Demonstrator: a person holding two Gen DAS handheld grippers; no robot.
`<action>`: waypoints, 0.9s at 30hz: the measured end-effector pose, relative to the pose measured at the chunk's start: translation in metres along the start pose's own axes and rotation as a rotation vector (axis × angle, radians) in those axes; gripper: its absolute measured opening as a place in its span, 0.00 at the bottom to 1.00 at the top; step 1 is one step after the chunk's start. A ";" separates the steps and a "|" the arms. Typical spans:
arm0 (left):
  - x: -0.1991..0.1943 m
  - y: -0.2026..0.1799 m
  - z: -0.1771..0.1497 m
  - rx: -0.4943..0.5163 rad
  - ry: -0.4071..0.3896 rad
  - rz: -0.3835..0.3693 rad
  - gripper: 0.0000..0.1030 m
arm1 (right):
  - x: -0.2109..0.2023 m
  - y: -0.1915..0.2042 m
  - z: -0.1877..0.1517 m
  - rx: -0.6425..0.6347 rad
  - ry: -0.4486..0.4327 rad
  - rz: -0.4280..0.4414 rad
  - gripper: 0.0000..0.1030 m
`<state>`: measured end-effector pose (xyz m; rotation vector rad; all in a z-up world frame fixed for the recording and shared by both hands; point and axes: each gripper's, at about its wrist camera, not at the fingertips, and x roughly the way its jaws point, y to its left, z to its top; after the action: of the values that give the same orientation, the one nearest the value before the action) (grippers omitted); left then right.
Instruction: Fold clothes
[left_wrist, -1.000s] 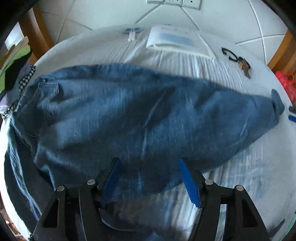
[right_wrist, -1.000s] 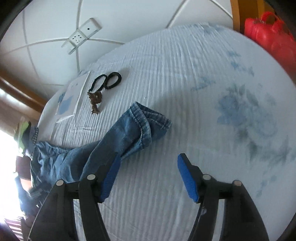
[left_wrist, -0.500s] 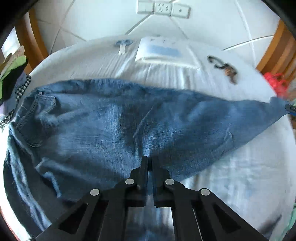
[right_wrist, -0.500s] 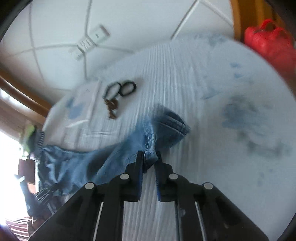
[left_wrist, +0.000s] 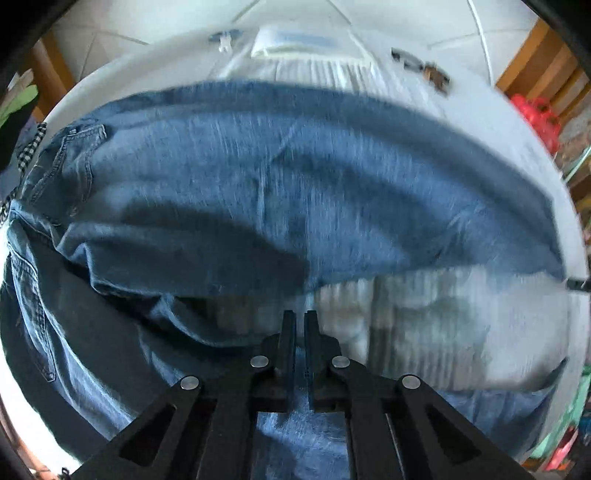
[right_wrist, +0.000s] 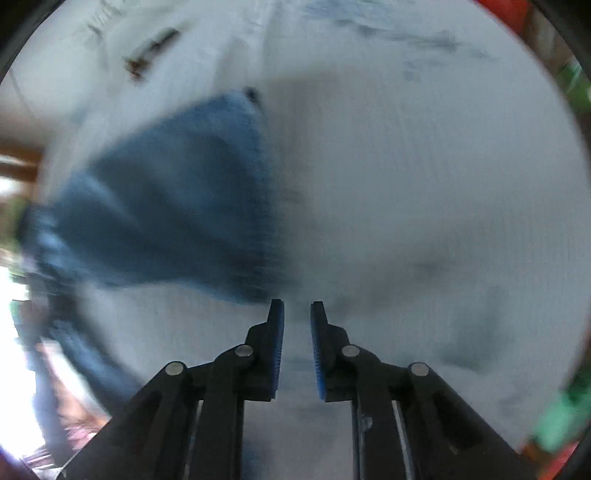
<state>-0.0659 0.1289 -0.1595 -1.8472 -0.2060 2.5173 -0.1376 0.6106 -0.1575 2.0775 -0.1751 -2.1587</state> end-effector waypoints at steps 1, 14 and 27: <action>-0.006 0.002 0.004 -0.014 -0.028 -0.011 0.06 | -0.009 -0.003 0.002 0.009 -0.038 0.001 0.14; 0.032 0.003 0.042 -0.069 -0.075 0.059 0.22 | 0.011 0.057 0.099 -0.157 -0.225 0.027 0.63; -0.005 0.026 0.012 -0.018 -0.071 0.094 0.53 | -0.003 0.063 0.105 -0.244 -0.299 -0.126 0.32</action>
<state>-0.0739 0.1015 -0.1543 -1.8174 -0.1465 2.6542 -0.2414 0.5480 -0.1389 1.6720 0.1853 -2.4160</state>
